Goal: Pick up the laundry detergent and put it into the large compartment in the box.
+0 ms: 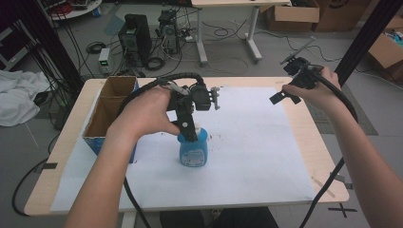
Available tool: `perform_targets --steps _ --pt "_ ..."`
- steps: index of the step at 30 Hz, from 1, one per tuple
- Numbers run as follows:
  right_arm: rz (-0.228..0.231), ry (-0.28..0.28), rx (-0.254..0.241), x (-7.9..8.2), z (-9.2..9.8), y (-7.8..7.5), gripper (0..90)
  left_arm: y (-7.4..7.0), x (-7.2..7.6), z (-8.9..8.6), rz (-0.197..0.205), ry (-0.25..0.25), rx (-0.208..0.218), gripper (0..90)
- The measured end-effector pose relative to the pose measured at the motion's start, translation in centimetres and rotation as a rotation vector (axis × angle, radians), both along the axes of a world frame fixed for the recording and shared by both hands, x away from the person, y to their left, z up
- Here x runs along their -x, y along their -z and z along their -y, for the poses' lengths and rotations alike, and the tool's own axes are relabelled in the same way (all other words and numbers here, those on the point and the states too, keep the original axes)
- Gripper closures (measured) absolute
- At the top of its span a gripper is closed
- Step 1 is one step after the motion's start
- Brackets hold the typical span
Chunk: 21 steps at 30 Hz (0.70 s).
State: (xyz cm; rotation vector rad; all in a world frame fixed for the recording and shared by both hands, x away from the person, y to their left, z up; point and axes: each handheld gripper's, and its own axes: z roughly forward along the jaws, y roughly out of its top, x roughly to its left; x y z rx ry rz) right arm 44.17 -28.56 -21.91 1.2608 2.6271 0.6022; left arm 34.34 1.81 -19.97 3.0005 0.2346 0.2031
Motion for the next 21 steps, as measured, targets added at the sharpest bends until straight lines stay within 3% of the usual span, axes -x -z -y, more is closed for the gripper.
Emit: perform_targets --steps 21 --pt "-0.007 0.002 -0.002 0.1 0.2 0.5 21.8 3.4 -1.0 0.9 -0.03 0.0 -0.022 11.6"
